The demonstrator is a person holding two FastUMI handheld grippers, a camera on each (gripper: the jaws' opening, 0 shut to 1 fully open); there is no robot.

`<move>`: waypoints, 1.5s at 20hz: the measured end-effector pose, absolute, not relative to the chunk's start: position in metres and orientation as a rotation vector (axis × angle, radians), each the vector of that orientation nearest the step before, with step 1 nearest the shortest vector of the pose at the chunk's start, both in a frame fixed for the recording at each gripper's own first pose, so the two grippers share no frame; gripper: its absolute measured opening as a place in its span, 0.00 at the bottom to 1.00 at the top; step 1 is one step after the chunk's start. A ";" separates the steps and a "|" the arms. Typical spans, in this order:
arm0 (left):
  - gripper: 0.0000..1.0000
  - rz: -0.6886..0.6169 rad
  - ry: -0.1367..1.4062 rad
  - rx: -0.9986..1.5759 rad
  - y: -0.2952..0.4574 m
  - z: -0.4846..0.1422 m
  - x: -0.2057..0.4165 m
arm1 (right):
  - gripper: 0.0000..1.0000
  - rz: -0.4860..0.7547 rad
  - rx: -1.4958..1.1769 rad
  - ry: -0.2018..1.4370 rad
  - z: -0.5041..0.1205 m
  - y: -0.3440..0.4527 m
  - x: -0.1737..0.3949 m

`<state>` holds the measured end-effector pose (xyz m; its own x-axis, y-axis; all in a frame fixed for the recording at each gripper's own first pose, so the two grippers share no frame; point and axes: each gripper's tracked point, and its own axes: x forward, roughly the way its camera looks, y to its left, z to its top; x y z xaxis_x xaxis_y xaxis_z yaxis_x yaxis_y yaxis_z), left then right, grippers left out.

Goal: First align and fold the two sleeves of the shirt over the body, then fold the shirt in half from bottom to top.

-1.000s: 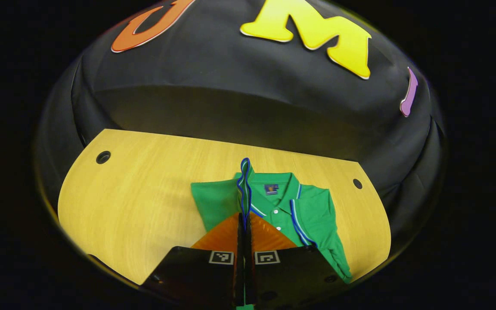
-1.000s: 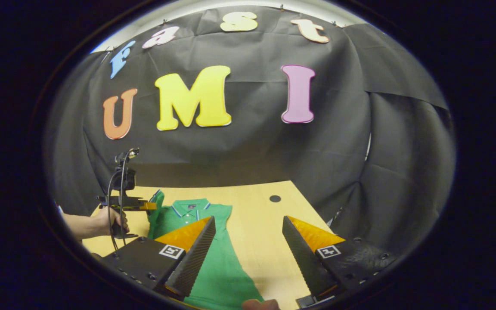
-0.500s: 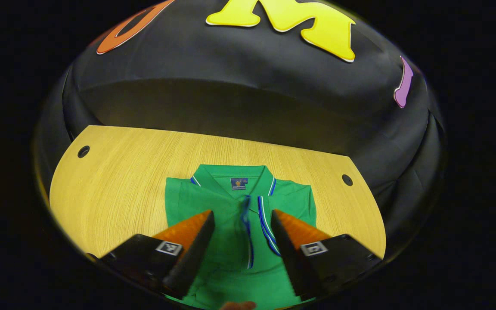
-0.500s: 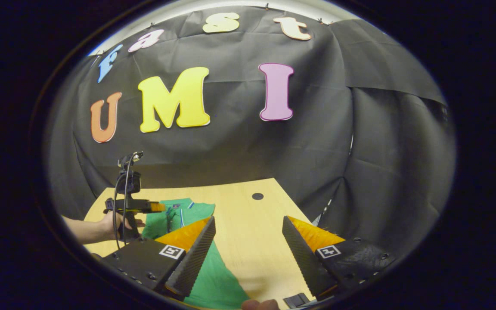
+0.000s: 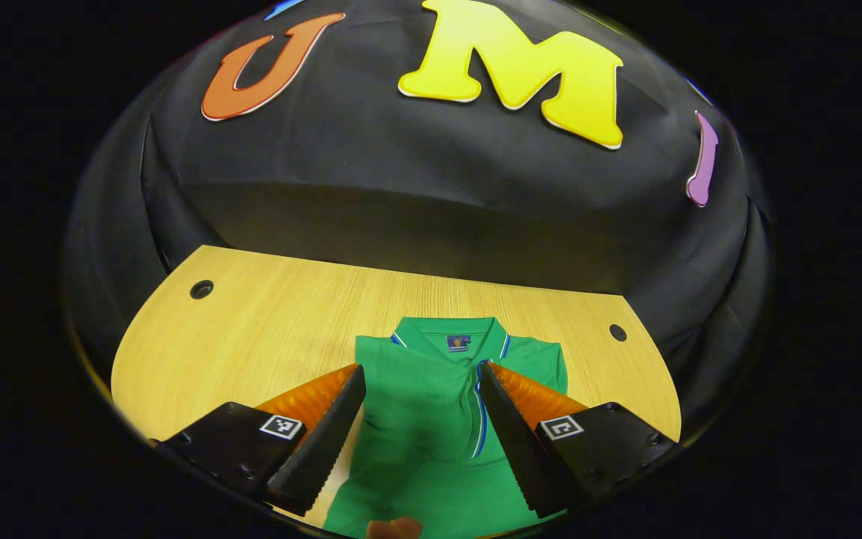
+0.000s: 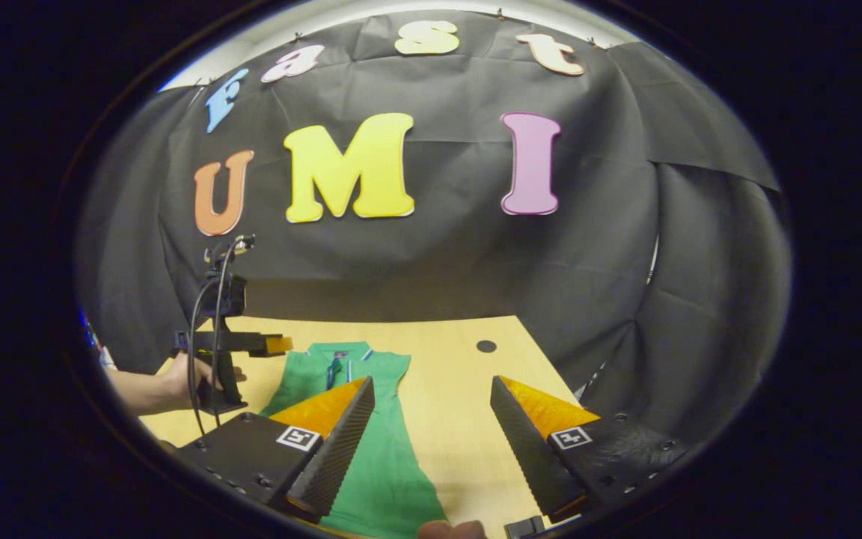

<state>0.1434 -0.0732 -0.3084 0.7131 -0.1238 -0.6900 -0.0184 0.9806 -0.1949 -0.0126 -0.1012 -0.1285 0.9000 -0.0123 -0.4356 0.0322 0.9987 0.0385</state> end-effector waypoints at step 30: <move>0.99 -0.148 1.446 -0.159 0.007 -0.372 -0.266 | 0.97 0.191 -0.143 1.131 -0.373 -0.109 -0.169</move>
<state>-0.2663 0.0070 -0.3717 0.1192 -0.1964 -0.9732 0.0042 0.9803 -0.1973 -0.1694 -0.1091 -0.3726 0.4121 0.0791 -0.9077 -0.2239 0.9745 -0.0168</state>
